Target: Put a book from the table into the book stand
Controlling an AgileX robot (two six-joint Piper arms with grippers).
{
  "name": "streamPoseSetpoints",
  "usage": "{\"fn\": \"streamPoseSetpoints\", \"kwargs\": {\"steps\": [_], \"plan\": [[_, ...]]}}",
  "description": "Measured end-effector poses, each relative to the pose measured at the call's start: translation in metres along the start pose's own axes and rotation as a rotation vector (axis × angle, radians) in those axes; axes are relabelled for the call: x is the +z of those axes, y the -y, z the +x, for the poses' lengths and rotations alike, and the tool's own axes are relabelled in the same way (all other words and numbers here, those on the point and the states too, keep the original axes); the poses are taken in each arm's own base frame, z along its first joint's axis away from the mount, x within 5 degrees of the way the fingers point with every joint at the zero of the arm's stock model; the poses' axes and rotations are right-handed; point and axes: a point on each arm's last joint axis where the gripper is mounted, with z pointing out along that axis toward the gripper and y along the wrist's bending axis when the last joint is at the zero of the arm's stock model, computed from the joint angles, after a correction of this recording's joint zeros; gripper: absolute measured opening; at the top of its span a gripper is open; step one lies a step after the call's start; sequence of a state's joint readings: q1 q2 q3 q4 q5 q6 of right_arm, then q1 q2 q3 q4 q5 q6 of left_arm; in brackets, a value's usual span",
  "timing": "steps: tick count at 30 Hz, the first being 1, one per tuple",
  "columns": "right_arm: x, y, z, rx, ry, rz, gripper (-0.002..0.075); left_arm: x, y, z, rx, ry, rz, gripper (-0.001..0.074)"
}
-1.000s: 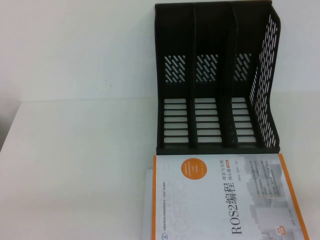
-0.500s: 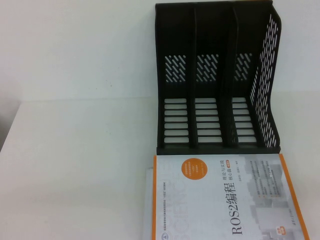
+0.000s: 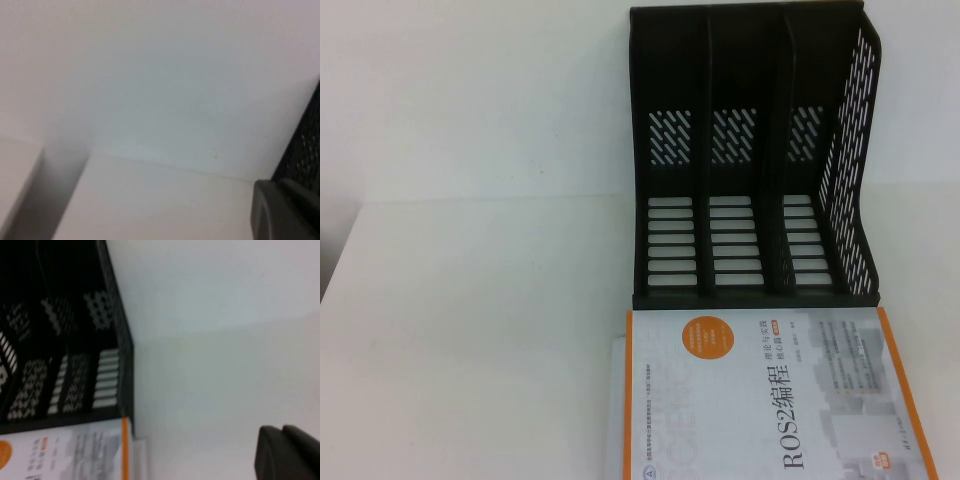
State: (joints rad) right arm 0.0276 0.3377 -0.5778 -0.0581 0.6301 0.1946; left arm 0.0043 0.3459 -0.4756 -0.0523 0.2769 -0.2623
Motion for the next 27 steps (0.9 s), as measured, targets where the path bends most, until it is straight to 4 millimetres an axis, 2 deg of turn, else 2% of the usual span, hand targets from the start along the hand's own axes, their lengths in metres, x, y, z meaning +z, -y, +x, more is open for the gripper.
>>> {"fn": "streamPoseSetpoints", "kwargs": {"steps": [5,10,15,19,23,27], "plan": [[0.032,-0.009,-0.002,0.107,-0.131,-0.057,0.0,0.032,0.001,0.015,-0.213,-0.165,0.0,-0.0004],[0.063,-0.015,0.006,0.162,-0.297,-0.088,0.0,0.059,0.008,0.038,-0.207,-0.508,0.027,-0.0004],[0.104,-0.022,0.023,0.115,-0.535,-0.136,0.0,0.094,0.025,0.055,-0.218,-0.774,0.216,-0.0004],[0.137,-0.026,0.039,0.134,-0.674,-0.179,0.0,0.122,0.031,0.067,-0.274,-0.824,0.326,-0.0004],[0.163,-0.031,0.053,0.163,-0.741,-0.213,0.0,0.151,0.028,0.082,-0.364,-0.832,0.32,-0.0004],[0.184,-0.036,0.064,0.156,-0.801,-0.214,0.0,0.167,0.029,0.093,-0.399,-0.861,0.322,-0.0004]]}}
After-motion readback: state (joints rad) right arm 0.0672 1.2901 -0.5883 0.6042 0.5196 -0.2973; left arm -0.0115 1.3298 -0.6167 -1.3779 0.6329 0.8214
